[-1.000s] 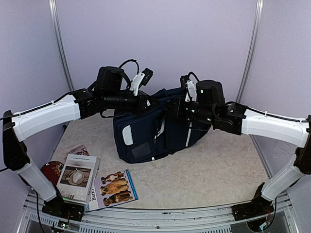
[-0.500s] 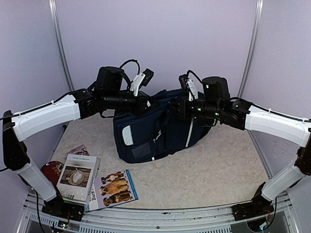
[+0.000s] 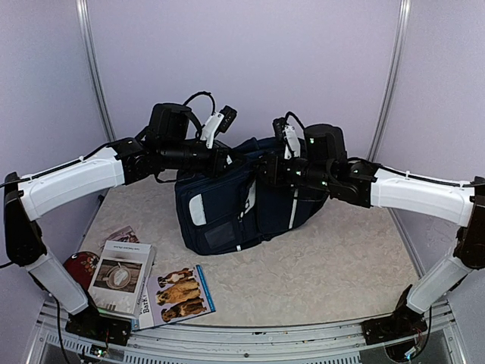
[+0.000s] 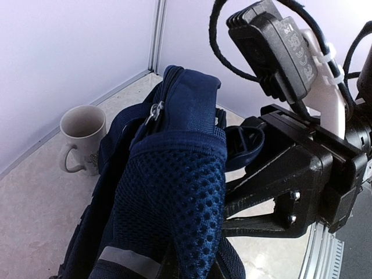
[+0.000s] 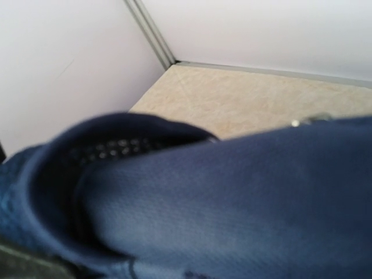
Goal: Pack the student bag
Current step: Grab the largest pocket of the student bag.
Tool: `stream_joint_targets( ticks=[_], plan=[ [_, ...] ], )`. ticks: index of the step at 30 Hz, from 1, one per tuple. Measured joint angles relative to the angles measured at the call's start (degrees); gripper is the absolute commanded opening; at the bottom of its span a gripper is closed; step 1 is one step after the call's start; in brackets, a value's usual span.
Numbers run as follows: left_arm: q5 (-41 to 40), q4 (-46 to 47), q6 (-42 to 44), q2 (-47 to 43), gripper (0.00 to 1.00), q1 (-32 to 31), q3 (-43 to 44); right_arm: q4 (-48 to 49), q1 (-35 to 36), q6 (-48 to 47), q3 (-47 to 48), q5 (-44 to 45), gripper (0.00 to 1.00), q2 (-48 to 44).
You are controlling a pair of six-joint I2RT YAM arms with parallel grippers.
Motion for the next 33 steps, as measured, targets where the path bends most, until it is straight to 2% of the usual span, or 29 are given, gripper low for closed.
stream_joint_targets(
  ticks=[3, 6, 14, 21, 29, 33],
  plan=[
    [-0.2, 0.0, 0.0, 0.0, 0.00, 0.1, 0.0, -0.1, 0.9, 0.4, 0.6, 2.2, 0.14, 0.6],
    [-0.2, 0.0, 0.0, 0.0, 0.00, 0.1, 0.0, -0.1, 1.5, 0.9, 0.6, 3.1, 0.07, 1.0],
    [0.3, 0.0, 0.0, 0.0, 0.00, 0.1, 0.0, -0.1, 1.7, 0.8, 0.6, 1.4, 0.14, 0.7],
    [1.6, 0.0, 0.1, 0.0, 0.00, 0.1, 0.0, -0.7, 1.7, 0.0, 0.0, -0.2, 0.15, -0.7],
    [1.8, -0.2, 0.3, -0.2, 0.00, 0.0, 0.0, 0.2, 1.5, -0.6, -1.0, -1.5, 0.10, -1.4],
    [2.3, -0.3, 0.5, -0.3, 0.00, -0.4, 0.0, 1.8, 1.2, -0.8, -3.3, -3.3, 0.03, -3.0]
  ],
)
